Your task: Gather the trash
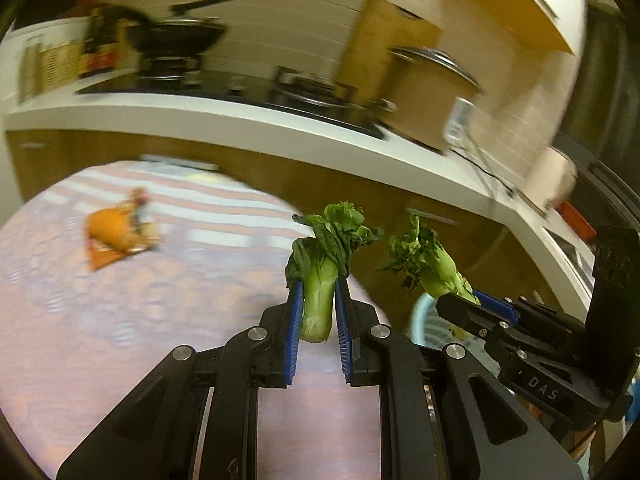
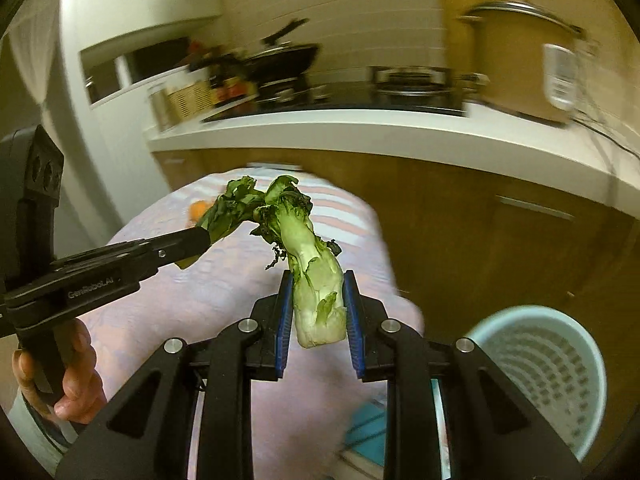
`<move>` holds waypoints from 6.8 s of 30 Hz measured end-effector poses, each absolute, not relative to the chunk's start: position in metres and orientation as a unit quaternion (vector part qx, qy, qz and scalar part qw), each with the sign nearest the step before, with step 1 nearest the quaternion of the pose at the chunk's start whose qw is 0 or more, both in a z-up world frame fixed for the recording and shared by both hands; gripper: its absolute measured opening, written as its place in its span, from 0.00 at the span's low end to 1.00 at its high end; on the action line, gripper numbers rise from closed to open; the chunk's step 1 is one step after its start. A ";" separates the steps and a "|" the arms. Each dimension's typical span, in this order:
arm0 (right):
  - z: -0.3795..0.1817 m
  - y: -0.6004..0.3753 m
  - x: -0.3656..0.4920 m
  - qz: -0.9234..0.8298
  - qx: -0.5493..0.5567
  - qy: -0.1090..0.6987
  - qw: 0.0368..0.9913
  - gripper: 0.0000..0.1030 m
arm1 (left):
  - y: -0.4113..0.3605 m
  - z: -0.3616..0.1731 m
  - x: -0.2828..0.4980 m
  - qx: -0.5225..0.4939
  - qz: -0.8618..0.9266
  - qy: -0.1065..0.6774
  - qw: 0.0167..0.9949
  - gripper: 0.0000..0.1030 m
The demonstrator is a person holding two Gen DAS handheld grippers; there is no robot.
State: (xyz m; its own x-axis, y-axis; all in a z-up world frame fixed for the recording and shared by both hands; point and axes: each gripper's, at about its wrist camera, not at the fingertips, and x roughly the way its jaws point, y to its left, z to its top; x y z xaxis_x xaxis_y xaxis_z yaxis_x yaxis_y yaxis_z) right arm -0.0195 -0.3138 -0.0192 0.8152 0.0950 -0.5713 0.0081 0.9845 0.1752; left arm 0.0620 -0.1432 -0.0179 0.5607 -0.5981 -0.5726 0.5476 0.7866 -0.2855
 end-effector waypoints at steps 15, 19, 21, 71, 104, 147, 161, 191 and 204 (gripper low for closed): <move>-0.052 -0.434 -0.105 -0.108 0.138 0.311 0.934 0.21 | -0.283 -0.043 0.011 0.033 -0.425 0.356 0.831 0.14; -0.061 -0.456 -0.120 -0.131 0.153 0.313 0.928 0.21 | -0.309 -0.053 0.001 0.050 -0.436 0.363 0.822 0.14; -0.066 -0.466 -0.125 -0.138 0.161 0.317 0.925 0.21 | -0.323 -0.059 -0.003 0.057 -0.440 0.369 0.817 0.14; 0.011 -0.287 0.040 0.031 0.070 0.279 0.957 0.48 | -0.087 0.003 0.116 -0.018 -0.191 0.329 0.925 0.40; -0.060 -0.169 0.252 0.143 0.059 0.367 0.917 0.34 | -0.006 -0.092 0.241 -0.101 -0.080 0.422 0.897 0.16; -0.005 -0.285 0.057 0.025 0.066 0.291 0.954 0.07 | -0.090 -0.023 0.106 -0.101 -0.233 0.344 0.904 0.14; -0.015 -0.391 -0.068 -0.105 0.095 0.274 0.951 0.07 | -0.223 -0.023 0.036 -0.027 -0.354 0.346 0.868 0.14; -0.107 -0.517 -0.139 -0.219 0.199 0.372 0.880 0.31 | -0.364 -0.078 -0.010 0.054 -0.420 0.390 0.818 0.50; -0.071 -0.480 -0.138 -0.220 0.151 0.319 0.909 0.46 | -0.319 -0.040 -0.015 0.019 -0.389 0.329 0.860 0.70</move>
State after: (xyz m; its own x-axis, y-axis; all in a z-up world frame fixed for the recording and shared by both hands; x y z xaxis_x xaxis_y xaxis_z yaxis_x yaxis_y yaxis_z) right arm -0.1382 -0.4803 -0.0712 0.6995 -0.3038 -0.6468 0.4963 0.8578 0.1340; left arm -0.0153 -0.3187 -0.0395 0.4800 -0.6570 -0.5814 0.6824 0.6961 -0.2231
